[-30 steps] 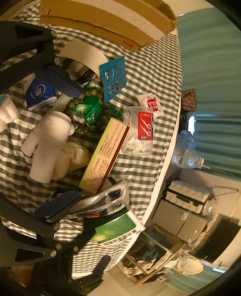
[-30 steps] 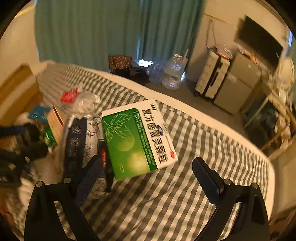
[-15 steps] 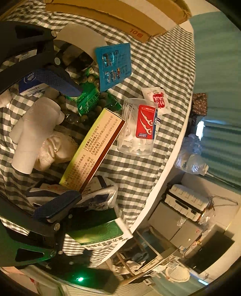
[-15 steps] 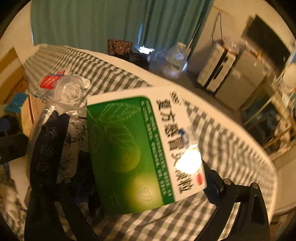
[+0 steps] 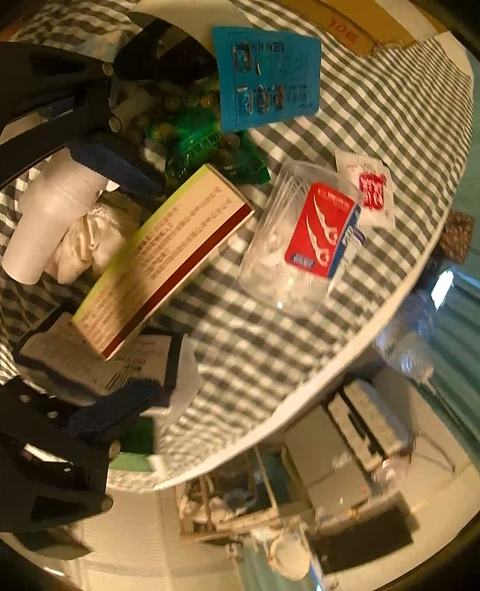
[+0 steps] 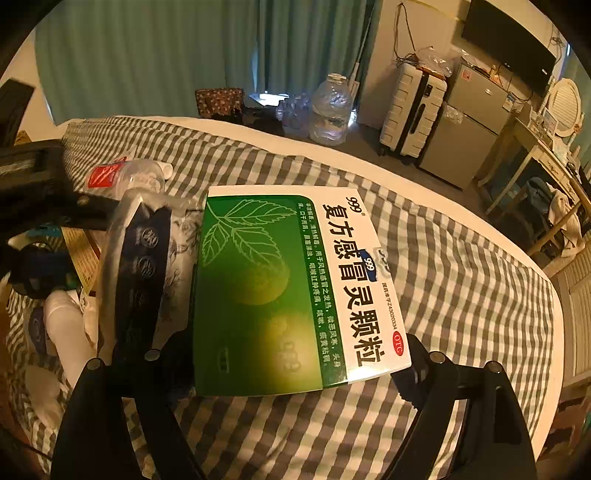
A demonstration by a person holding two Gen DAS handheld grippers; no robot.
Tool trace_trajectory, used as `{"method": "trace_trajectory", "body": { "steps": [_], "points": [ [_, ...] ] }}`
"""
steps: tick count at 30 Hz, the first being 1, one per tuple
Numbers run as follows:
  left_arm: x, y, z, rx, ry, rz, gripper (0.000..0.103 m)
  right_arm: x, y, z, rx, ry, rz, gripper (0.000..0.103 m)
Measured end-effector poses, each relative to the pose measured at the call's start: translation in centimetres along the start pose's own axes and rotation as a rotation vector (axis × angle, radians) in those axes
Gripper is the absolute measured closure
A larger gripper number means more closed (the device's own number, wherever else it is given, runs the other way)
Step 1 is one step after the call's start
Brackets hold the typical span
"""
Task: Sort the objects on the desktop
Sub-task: 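Lift the green box with the right gripper while the left gripper lifts the red-white box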
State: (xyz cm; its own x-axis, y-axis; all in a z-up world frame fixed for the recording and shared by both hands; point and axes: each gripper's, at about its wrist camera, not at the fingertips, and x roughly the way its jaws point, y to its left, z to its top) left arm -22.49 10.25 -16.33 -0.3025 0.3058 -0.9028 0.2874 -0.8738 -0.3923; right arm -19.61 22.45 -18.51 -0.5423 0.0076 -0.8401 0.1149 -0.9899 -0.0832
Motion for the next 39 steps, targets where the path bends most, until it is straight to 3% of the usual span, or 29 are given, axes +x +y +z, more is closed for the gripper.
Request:
{"method": "trace_trajectory", "body": {
  "steps": [1, 3, 6, 10, 15, 21, 25, 31, 35, 39],
  "points": [
    [0.2, -0.2, 0.1, -0.001, 0.011, 0.015, 0.039, -0.1, 0.1, -0.1, 0.0, 0.001, -0.004, 0.018],
    [1.4, -0.1, 0.2, 0.001, 0.071, 0.054, 0.055, -0.4, 0.1, -0.2, -0.001, 0.003, -0.017, 0.018],
    [1.0, 0.6, -0.2, -0.013, 0.085, -0.011, 0.061, -1.1, 0.0, -0.3, 0.019, -0.005, -0.024, 0.02],
    [-2.2, -0.2, -1.2, 0.099, 0.028, -0.019, 0.068, -2.8, -0.5, -0.3, 0.083, -0.046, -0.014, 0.022],
    [-7.1, -1.6, -2.5, 0.256, -0.078, -0.025, 0.068, -6.2, -1.4, -0.1, 0.175, -0.122, 0.01, 0.022],
    [-12.2, -2.2, -4.7, 0.422, -0.225, 0.024, 0.068, -9.7, 0.0, -0.4, 0.176, -0.169, 0.039, 0.022],
    [-14.0, -0.2, -5.5, 0.418, -0.265, 0.016, 0.068, -12.5, 1.3, -0.4, 0.157, -0.211, 0.04, 0.022],
    [-16.8, 1.6, -6.7, 0.417, -0.329, 0.066, 0.068, -16.5, 4.0, -0.7, 0.119, -0.271, 0.031, 0.022],
    [-20.2, 3.3, -6.5, 0.353, -0.339, 0.011, 0.068, -19.8, 7.4, -0.2, 0.087, -0.326, 0.039, 0.022],
    [-24.3, 4.8, -6.3, 0.347, -0.445, 0.035, 0.068, -22.9, 11.0, 0.2, 0.075, -0.388, 0.103, 0.022]
  ]
}}
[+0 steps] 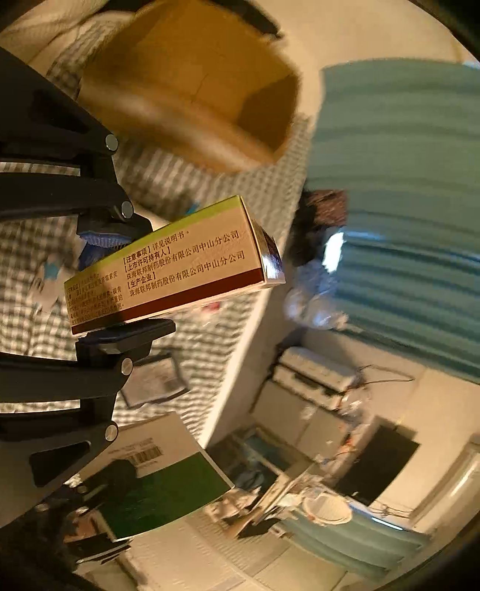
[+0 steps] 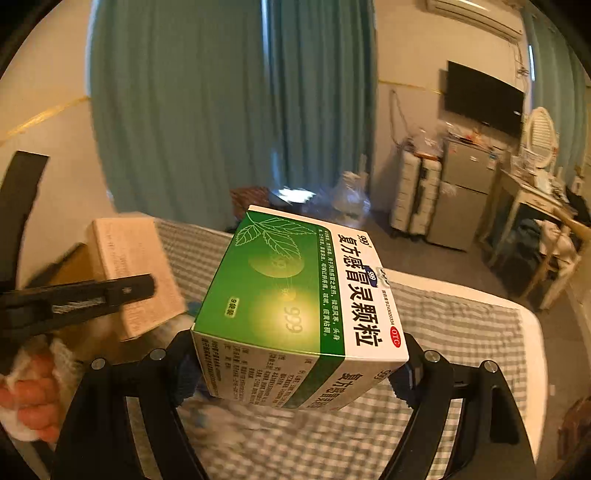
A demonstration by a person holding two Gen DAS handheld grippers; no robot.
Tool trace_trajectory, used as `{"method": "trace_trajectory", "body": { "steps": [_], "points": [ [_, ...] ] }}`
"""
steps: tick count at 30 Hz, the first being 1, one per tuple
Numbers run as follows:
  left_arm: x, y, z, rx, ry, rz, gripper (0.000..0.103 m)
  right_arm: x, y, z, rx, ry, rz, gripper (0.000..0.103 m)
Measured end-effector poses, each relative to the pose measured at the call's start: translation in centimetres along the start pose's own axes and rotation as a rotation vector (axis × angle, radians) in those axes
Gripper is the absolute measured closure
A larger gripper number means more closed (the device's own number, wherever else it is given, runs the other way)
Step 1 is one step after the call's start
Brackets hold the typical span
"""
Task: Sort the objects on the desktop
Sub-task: 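Lift the green box with the right gripper while the left gripper lifts the red-white box, then carry the red-white box with the left gripper toward the cardboard box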
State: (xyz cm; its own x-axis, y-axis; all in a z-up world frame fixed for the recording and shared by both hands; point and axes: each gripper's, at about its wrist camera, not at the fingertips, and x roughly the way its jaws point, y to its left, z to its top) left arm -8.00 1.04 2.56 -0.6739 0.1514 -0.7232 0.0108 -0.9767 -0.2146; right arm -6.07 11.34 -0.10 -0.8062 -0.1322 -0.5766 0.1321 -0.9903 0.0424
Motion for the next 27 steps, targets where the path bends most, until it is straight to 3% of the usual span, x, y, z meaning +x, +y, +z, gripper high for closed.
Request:
{"method": "trace_trajectory", "body": {
  "steps": [5, 10, 17, 18, 19, 21, 23, 25, 27],
  "points": [
    [-3.3, 4.7, 1.1, -0.065, -0.039, -0.006, 0.068, -0.9, 4.2, 1.8, 0.027, -0.018, 0.113, 0.022],
    [-5.1, 10.2, 2.8, -0.153, -0.126, 0.048, 0.068, -0.1, 8.5, 2.6, -0.03, -0.014, 0.169, 0.022],
    [-2.6, 16.3, 3.0, -0.239, -0.06, 0.045, 0.071, 3.7, 13.6, 1.5, -0.103, 0.05, 0.208, 0.022],
    [-2.1, 16.6, 2.8, -0.233, -0.039, 0.033, 0.068, 4.2, 13.7, 1.1, -0.1, 0.059, 0.212, 0.022],
    [-1.6, 16.9, 2.2, -0.217, -0.015, 0.023, 0.056, 4.7, 13.5, 0.6, -0.092, 0.069, 0.21, 0.022],
    [-0.5, 16.2, 1.4, -0.182, 0.011, 0.015, 0.043, 5.3, 13.2, -0.5, -0.078, 0.092, 0.195, 0.022],
    [0.7, 14.9, 0.9, -0.133, 0.031, 0.025, 0.039, 5.4, 12.4, -1.7, -0.067, 0.112, 0.174, 0.022],
    [1.6, 13.3, 0.0, -0.095, 0.056, 0.024, 0.026, 5.5, 11.2, -2.0, -0.064, 0.124, 0.158, 0.022],
    [2.6, 11.6, -0.6, -0.05, 0.078, 0.035, 0.023, 5.3, 9.7, -1.7, -0.082, 0.131, 0.128, 0.022]
  ]
}}
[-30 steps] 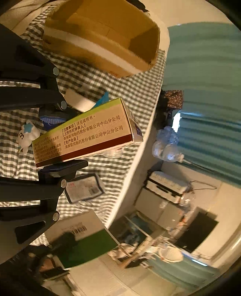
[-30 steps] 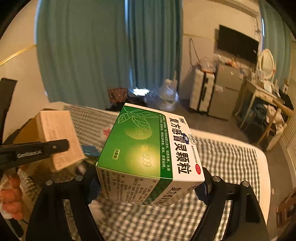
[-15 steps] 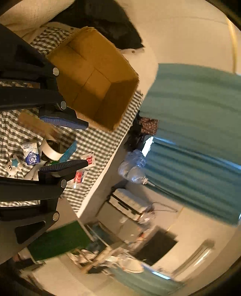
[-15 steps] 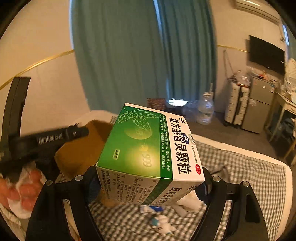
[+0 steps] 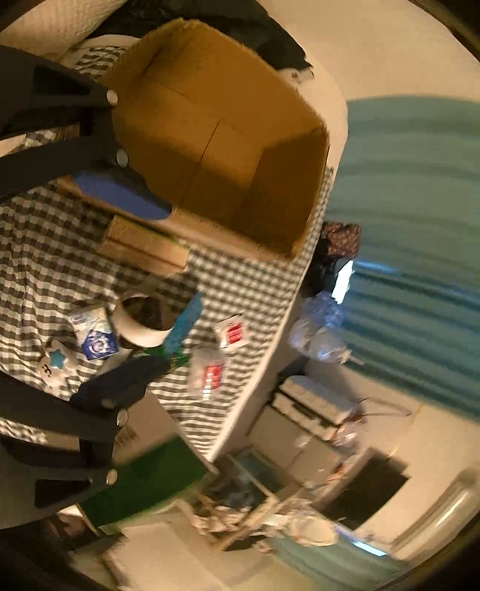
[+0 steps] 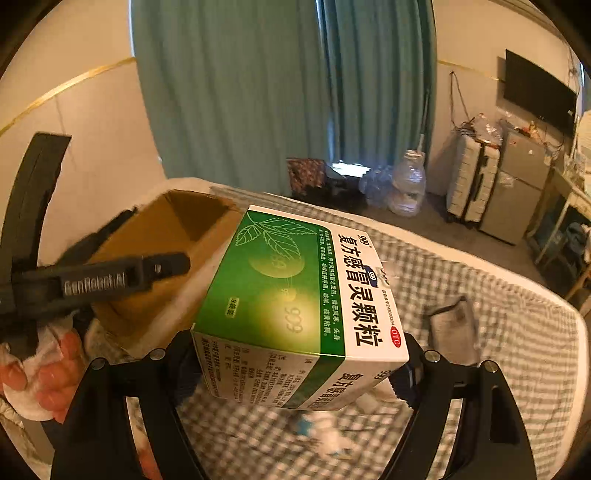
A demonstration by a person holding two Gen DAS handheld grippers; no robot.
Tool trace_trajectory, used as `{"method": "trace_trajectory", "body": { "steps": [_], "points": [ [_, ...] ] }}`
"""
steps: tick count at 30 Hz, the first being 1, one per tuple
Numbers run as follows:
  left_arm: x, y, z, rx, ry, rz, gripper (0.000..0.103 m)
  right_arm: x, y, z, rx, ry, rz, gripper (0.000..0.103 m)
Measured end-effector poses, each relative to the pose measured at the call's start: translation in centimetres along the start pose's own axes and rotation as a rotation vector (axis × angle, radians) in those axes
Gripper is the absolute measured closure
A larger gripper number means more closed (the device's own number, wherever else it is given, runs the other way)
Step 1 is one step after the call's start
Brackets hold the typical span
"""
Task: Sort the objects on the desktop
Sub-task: 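Carry the red-white box with the left gripper toward the cardboard box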
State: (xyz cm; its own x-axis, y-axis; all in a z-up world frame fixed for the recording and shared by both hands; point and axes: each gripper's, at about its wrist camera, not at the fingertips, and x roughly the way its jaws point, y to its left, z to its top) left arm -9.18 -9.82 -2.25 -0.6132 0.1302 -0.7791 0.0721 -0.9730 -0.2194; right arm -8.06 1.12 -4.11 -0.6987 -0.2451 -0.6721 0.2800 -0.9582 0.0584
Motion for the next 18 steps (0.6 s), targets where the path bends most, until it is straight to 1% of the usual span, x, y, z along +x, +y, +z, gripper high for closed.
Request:
{"method": "trace_trajectory", "body": {
  "steps": [2, 4, 6, 8, 10, 11, 14, 16, 18],
  "points": [
    [1.1, -1.4, -0.7, 0.034, 0.035, 0.007, 0.022, -0.9, -1.8, 0.6, -0.015, -0.01, -0.034, 0.022],
    [2.5, -2.5, -1.2, 0.035, 0.081, 0.004, 0.019, -1.9, -3.3, 0.9, -0.018, -0.03, -0.053, 0.021],
    [3.9, -3.1, -1.7, 0.034, 0.11, 0.028, 0.018, -3.1, -5.0, 0.8, -0.005, -0.062, -0.062, 0.021],
    [5.3, -3.8, -2.4, 0.032, 0.128, 0.103, 0.017, -3.7, -7.0, -0.2, 0.047, -0.082, -0.052, 0.021],
    [6.7, -3.9, -2.8, 0.039, 0.131, 0.201, 0.013, -3.6, -8.8, -1.4, 0.113, -0.075, -0.042, 0.021],
    [7.6, -4.0, -3.2, 0.048, 0.136, 0.256, 0.013, -3.4, -9.4, -1.9, 0.136, -0.068, -0.042, 0.021],
    [9.5, -3.9, -3.6, 0.036, 0.17, 0.304, 0.013, -3.1, -10.8, -2.5, 0.184, -0.065, -0.035, 0.021],
    [10.5, -3.7, -3.9, 0.015, 0.188, 0.307, 0.013, -3.2, -11.2, -2.6, 0.196, -0.072, -0.02, 0.021],
    [11.1, -3.5, -4.1, 0.012, 0.186, 0.318, 0.013, -3.2, -11.3, -2.5, 0.196, -0.084, 0.001, 0.021]
  ]
}}
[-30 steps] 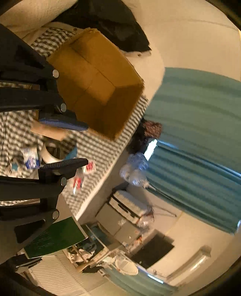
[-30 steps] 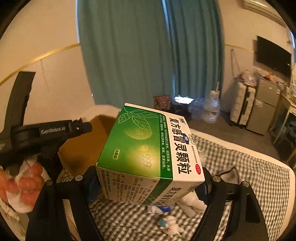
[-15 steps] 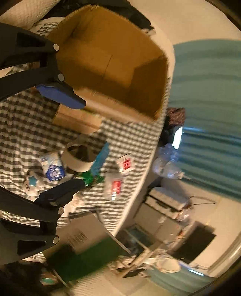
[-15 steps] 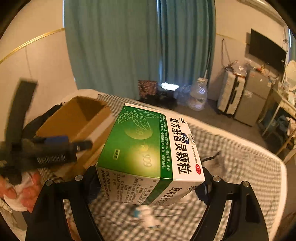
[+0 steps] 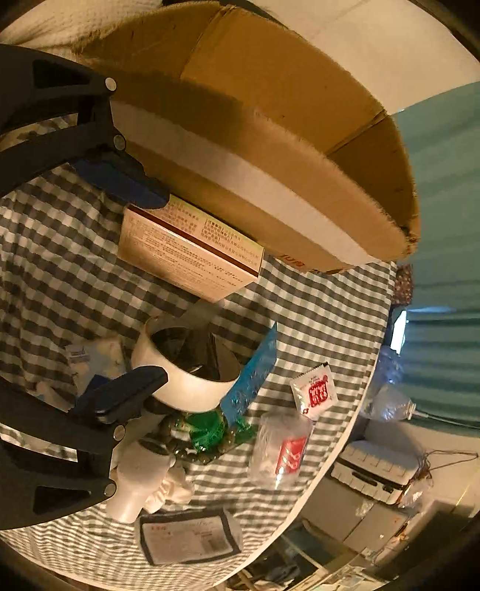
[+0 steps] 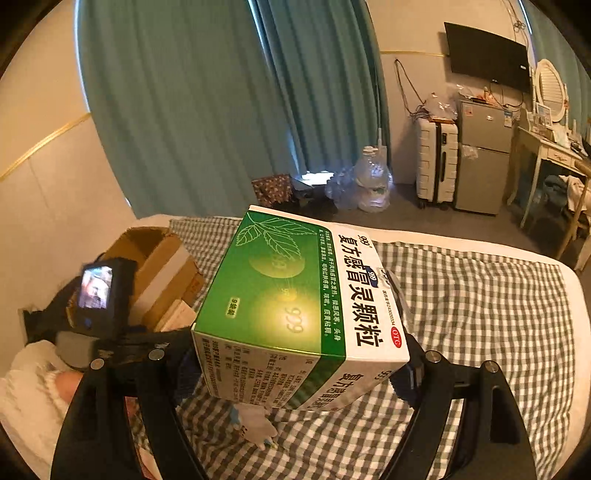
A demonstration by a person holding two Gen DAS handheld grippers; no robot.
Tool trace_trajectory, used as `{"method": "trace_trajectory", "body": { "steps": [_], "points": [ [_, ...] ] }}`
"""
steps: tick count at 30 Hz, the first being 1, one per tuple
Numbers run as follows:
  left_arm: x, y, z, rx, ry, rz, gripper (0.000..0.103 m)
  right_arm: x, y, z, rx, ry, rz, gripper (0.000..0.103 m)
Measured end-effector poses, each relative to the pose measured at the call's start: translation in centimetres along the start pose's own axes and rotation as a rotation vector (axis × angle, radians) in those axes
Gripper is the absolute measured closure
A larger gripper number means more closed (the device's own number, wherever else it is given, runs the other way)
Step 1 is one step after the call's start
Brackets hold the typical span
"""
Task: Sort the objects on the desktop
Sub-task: 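Carry the red-white box with the left gripper toward the cardboard box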
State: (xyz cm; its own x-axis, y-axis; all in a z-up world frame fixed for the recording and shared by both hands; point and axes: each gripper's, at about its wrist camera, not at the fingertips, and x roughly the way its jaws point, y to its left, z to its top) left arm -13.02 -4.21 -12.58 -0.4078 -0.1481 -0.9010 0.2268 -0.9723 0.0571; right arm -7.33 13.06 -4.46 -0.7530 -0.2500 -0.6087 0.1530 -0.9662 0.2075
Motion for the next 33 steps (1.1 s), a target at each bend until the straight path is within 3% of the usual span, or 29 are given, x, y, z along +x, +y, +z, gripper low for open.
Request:
{"method": "trace_trajectory", "body": {
  "steps": [5, 8, 11, 14, 17, 18, 19, 20, 28, 33],
  "points": [
    [1.7, 2.1, 1.3, -0.06, -0.011, 0.103, 0.008, 0.7, 0.1, -0.4, -0.027, 0.016, 0.001, 0.021],
    [3.0, 3.0, 1.8, -0.095, 0.034, 0.058, 0.002, 0.8, 0.4, -0.7, -0.035, 0.015, 0.004, 0.021],
    [4.5, 3.2, 1.6, -0.092, 0.072, 0.074, 0.002, 0.9, 0.0, -0.7, -0.035, 0.012, 0.008, 0.021],
    [6.1, 2.9, 0.7, -0.092, 0.171, 0.01, 0.002, 1.3, -0.1, -0.9, -0.033, 0.018, 0.011, 0.021],
    [6.1, 2.4, 0.0, -0.058, 0.187, 0.009, 0.016, 1.5, -0.1, -1.0, -0.032, 0.025, 0.013, 0.021],
    [5.9, 2.2, 0.0, -0.045, 0.182, 0.007, 0.031, 1.7, -0.1, -1.0, -0.031, 0.03, 0.015, 0.021],
    [5.7, 2.1, -0.1, -0.034, 0.182, -0.005, 0.056, 1.8, 0.0, -1.0, -0.032, 0.037, 0.018, 0.021],
    [5.6, 2.1, -0.1, -0.026, 0.191, -0.014, 0.07, 2.0, 0.1, -1.1, -0.036, 0.041, 0.02, 0.021],
    [3.1, 3.1, -1.3, -0.043, 0.169, 0.019, 0.074, 2.5, 0.7, -1.4, -0.061, 0.062, 0.007, 0.021],
    [-4.0, 5.3, -0.7, -0.166, -0.017, -0.118, 0.074, 2.2, 1.3, -1.1, -0.066, 0.054, 0.007, 0.021]
  ]
}}
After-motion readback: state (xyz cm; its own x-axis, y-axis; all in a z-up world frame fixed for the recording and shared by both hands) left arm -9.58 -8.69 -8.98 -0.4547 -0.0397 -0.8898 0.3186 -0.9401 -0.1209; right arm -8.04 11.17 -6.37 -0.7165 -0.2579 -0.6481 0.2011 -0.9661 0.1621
